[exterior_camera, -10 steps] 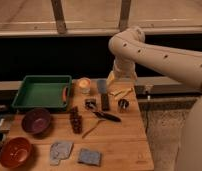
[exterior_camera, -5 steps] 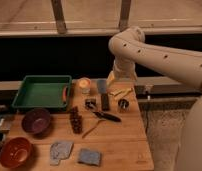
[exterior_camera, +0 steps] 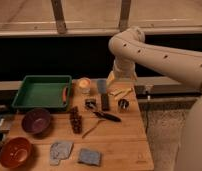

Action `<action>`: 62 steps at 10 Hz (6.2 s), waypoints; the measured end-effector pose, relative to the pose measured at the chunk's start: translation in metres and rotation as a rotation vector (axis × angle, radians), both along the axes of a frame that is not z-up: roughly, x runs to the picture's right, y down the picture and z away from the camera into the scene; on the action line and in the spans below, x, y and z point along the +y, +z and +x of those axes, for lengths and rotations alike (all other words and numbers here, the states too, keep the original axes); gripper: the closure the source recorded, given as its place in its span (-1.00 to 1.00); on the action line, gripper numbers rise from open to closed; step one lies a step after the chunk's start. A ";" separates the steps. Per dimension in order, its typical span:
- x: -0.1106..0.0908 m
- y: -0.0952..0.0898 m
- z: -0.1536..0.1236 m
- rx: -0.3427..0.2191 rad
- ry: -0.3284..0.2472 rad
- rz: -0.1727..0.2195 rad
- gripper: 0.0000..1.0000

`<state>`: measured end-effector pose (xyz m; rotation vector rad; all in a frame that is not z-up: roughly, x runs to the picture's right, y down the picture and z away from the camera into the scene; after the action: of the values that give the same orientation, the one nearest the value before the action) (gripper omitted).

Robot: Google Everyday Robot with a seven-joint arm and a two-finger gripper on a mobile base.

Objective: Place fork in red bowl

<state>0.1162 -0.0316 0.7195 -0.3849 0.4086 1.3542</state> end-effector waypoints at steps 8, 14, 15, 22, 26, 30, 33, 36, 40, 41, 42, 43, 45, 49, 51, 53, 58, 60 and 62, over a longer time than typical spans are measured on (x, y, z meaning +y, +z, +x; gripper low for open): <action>-0.003 0.017 -0.051 -0.058 -0.093 -0.054 -0.60; 0.052 0.035 -0.173 -0.138 -0.295 -0.152 -0.60; 0.052 0.035 -0.171 -0.135 -0.293 -0.152 -0.60; 0.098 0.054 -0.157 -0.126 -0.188 -0.248 -0.60; 0.163 0.069 -0.156 -0.143 -0.074 -0.360 -0.60; 0.168 0.070 -0.157 -0.142 -0.063 -0.365 -0.60; 0.172 0.073 -0.154 -0.138 -0.031 -0.394 -0.60; 0.186 0.083 -0.136 -0.122 0.023 -0.423 -0.60; 0.197 0.089 -0.136 -0.117 0.059 -0.470 -0.60; 0.203 0.095 -0.140 -0.127 0.066 -0.494 -0.60; 0.210 0.103 -0.138 -0.129 0.078 -0.519 -0.60; 0.215 0.107 -0.134 -0.126 0.086 -0.533 -0.60; 0.223 0.114 -0.129 -0.120 0.110 -0.565 -0.60; 0.233 0.123 -0.134 -0.128 0.122 -0.609 -0.60; 0.236 0.123 -0.140 -0.136 0.109 -0.621 -0.60; 0.238 0.122 -0.148 -0.149 0.091 -0.626 -0.60; 0.238 0.131 -0.169 -0.146 0.020 -0.627 -0.10; 0.238 0.136 -0.172 -0.133 0.003 -0.619 0.27; 0.235 0.137 -0.167 -0.128 0.009 -0.616 0.70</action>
<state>-0.0513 0.2037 0.8564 -0.9767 0.7166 1.1837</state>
